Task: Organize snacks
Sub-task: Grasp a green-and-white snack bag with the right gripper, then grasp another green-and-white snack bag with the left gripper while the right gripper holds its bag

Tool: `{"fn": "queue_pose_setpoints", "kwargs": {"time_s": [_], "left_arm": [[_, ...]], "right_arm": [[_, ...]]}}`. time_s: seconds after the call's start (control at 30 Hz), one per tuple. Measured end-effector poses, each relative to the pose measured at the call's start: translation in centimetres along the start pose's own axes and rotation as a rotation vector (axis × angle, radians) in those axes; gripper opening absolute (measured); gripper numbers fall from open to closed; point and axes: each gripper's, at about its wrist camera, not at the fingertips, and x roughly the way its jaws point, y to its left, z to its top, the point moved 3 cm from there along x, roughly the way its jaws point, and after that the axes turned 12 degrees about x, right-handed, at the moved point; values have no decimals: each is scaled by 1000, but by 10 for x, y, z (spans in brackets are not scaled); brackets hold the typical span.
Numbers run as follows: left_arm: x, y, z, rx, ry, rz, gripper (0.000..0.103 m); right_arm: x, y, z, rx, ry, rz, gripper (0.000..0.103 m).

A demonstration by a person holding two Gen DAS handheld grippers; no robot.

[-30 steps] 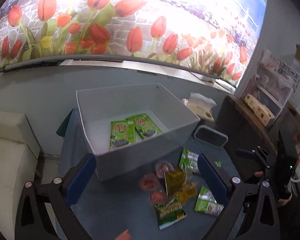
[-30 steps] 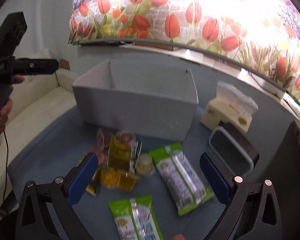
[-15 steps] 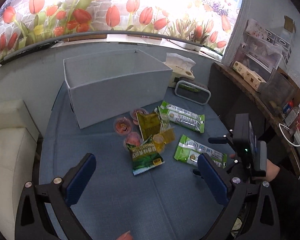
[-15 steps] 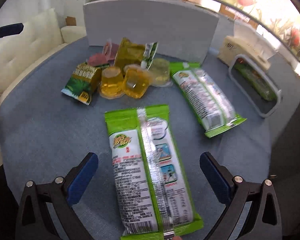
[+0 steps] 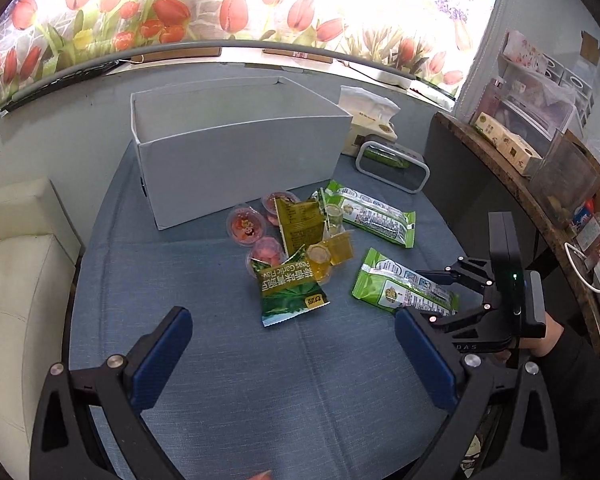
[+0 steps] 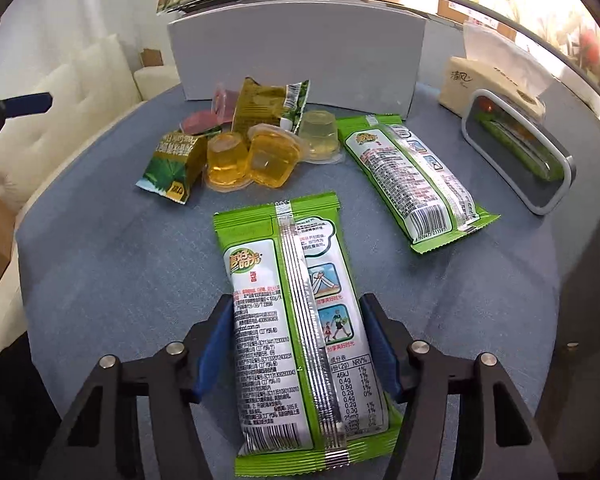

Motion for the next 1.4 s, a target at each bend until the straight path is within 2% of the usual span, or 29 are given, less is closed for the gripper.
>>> {"fn": "queue_pose_setpoints", "kwargs": {"time_s": [0.13, 0.27, 0.37, 0.5, 0.6, 0.73, 0.87, 0.97, 1.17, 1.4], "left_arm": [[7, -11, 4, 4, 11, 4, 103], [30, -24, 16, -54, 68, 14, 103], [52, -45, 35, -101, 94, 9, 103], [85, -85, 72, -152, 117, 55, 103], [116, -110, 97, -221, 141, 130, 103], [160, -129, 116, -323, 186, 283, 103], [204, -128, 120, -465, 257, 343, 103], [222, -119, 121, -541, 277, 394, 103], [251, -104, 128, -532, 320, 499, 103], [273, -96, 135, -550, 336, 512, 103]], "right_arm": [[-9, -1, -5, 36, -17, 3, 66], [-33, 0, -18, 100, -57, -65, 66], [-65, -2, -40, 200, -97, -81, 66], [-98, 2, -75, 264, -128, -126, 66], [-111, -2, -96, 306, -136, -152, 65], [-130, -15, -124, 378, -137, -160, 65], [-149, -29, -145, 438, -149, -158, 65], [-158, -39, -150, 456, -161, -178, 65], [-174, -54, -154, 463, -193, -166, 66], [-177, -60, -151, 476, -214, -144, 66]]}}
